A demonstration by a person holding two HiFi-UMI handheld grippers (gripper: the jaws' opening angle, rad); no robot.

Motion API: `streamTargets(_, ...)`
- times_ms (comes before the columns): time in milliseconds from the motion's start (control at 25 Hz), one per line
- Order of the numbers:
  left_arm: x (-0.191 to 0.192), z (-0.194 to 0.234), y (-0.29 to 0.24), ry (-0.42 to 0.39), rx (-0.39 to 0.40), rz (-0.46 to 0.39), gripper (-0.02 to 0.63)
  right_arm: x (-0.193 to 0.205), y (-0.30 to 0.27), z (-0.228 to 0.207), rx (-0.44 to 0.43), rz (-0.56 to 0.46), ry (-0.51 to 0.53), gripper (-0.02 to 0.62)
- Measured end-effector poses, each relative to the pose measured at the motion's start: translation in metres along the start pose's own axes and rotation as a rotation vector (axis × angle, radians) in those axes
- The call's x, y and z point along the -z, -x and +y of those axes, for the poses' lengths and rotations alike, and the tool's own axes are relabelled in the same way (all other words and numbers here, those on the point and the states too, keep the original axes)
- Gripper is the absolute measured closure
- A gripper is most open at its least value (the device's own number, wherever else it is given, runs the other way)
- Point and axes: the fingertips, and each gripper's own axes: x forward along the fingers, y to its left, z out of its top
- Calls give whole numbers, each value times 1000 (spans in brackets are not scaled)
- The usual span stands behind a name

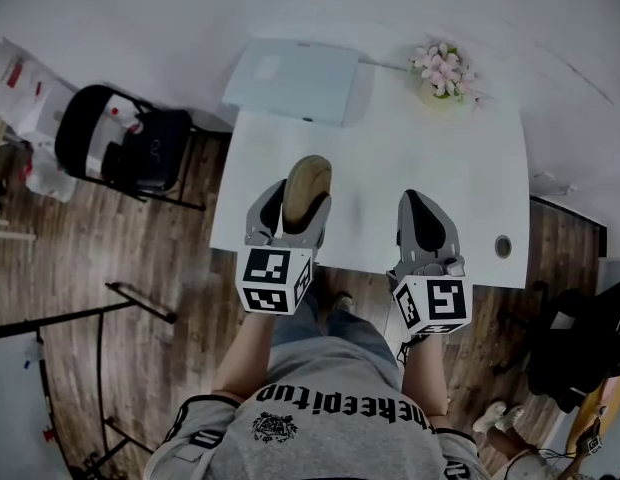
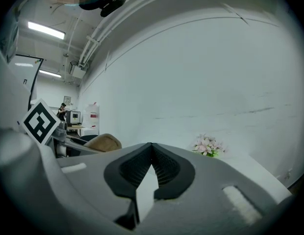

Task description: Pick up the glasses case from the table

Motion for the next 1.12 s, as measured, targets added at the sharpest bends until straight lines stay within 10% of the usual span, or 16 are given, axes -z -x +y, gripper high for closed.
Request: streamTargets(1120, -52, -18, 45, -18, -109, -230, 302, -28, 20, -4, -91, -71, 34, 592)
